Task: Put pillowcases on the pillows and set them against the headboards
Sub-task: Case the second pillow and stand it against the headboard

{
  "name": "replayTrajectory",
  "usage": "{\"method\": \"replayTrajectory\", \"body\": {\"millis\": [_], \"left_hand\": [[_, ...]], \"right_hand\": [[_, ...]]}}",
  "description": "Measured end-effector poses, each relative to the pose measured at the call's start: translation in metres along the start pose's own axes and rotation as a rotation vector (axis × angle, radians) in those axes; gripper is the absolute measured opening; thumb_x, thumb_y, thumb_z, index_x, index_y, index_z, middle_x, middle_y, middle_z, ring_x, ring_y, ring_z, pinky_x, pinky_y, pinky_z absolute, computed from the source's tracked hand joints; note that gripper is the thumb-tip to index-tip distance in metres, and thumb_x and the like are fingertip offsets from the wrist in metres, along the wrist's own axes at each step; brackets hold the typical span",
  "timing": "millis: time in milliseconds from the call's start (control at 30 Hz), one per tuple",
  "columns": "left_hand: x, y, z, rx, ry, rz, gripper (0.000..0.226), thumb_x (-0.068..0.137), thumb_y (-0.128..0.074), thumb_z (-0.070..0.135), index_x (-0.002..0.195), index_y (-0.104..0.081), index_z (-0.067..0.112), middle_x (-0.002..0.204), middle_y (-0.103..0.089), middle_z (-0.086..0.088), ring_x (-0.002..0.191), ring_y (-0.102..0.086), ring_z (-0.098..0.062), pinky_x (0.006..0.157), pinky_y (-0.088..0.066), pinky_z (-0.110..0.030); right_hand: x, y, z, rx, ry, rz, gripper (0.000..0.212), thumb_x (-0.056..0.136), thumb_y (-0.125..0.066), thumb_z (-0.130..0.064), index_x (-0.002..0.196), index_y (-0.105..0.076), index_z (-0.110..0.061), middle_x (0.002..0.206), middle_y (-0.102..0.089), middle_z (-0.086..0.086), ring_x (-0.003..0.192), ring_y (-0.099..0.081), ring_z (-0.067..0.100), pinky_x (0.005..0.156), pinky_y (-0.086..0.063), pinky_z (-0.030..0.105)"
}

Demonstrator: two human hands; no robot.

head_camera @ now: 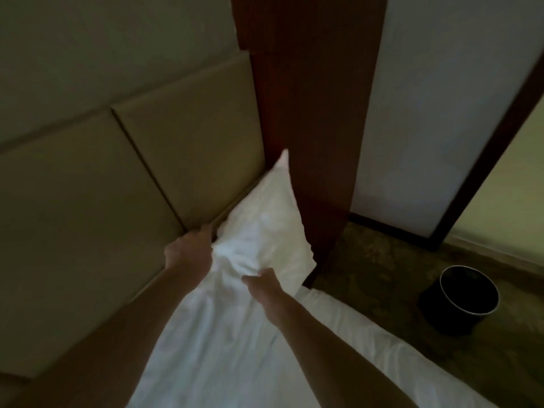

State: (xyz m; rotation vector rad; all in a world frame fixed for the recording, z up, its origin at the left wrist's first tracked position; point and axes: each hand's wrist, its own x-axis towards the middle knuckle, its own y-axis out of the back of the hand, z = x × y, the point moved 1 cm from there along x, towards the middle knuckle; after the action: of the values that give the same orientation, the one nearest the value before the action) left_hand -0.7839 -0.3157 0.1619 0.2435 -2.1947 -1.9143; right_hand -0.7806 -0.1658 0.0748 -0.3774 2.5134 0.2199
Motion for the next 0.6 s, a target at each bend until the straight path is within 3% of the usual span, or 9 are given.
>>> {"method": "replayTrajectory", "body": {"millis": [100, 133, 300, 433, 533, 600], "left_hand": [[-0.008, -0.029, 0.001, 0.058, -0.067, -0.195, 0.053, 0.096, -0.053, 0.046, 0.140, -0.038, 0.020, 0.139, -0.050, -0.009, 0.124, -0.054, -0.031, 0.096, -0.048, -0.043], [-0.015, -0.037, -0.003, 0.069, -0.096, -0.249, 0.058, 0.096, -0.052, 0.049, 0.143, -0.035, 0.019, 0.143, -0.047, -0.009, 0.128, -0.050, -0.031, 0.100, -0.046, -0.044], [-0.067, -0.052, -0.050, -0.031, -0.122, -0.329, 0.047, 0.096, -0.051, 0.044, 0.137, -0.040, 0.022, 0.137, -0.051, -0.005, 0.128, -0.049, -0.029, 0.099, -0.046, -0.046], [-0.115, -0.048, -0.110, -0.120, -0.140, -0.322, 0.048, 0.101, -0.044, 0.037, 0.146, -0.039, 0.022, 0.146, -0.047, -0.006, 0.132, -0.045, -0.027, 0.109, -0.037, -0.042], [-0.152, -0.046, -0.157, -0.143, -0.138, -0.361, 0.051, 0.102, -0.044, 0.037, 0.149, -0.037, 0.020, 0.147, -0.046, -0.007, 0.133, -0.046, -0.027, 0.109, -0.038, -0.042], [-0.173, -0.039, -0.183, -0.141, -0.131, -0.387, 0.054, 0.101, -0.044, 0.040, 0.151, -0.033, 0.021, 0.149, -0.045, -0.006, 0.135, -0.045, -0.027, 0.110, -0.038, -0.044]], "right_hand": [[-0.019, 0.007, -0.001, -0.068, -0.047, -0.099, 0.052, 0.093, -0.063, -0.024, 0.138, -0.043, -0.009, 0.096, -0.054, 0.003, 0.073, -0.050, 0.009, 0.060, -0.040, 0.022], [-0.025, 0.006, -0.001, -0.047, -0.072, -0.139, 0.052, 0.093, -0.064, -0.025, 0.139, -0.042, -0.013, 0.098, -0.054, 0.003, 0.073, -0.049, 0.009, 0.066, -0.040, 0.024], [-0.052, 0.003, -0.020, -0.100, -0.060, -0.250, 0.055, 0.096, -0.061, -0.024, 0.146, -0.039, -0.021, 0.127, -0.055, 0.009, 0.117, -0.055, 0.024, 0.101, -0.043, 0.038], [-0.062, -0.010, -0.035, -0.260, -0.016, -0.268, 0.053, 0.095, -0.061, -0.027, 0.145, -0.042, -0.020, 0.133, -0.052, 0.006, 0.118, -0.056, 0.024, 0.099, -0.046, 0.037], [-0.076, -0.042, -0.032, -0.527, 0.091, -0.316, 0.051, 0.095, -0.060, -0.026, 0.142, -0.047, -0.012, 0.139, -0.052, 0.010, 0.124, -0.054, 0.028, 0.100, -0.047, 0.039], [-0.096, -0.077, -0.027, -0.650, 0.201, -0.383, 0.041, 0.093, -0.061, -0.020, 0.128, -0.057, -0.001, 0.129, -0.059, 0.021, 0.116, -0.059, 0.036, 0.088, -0.050, 0.039]]}}
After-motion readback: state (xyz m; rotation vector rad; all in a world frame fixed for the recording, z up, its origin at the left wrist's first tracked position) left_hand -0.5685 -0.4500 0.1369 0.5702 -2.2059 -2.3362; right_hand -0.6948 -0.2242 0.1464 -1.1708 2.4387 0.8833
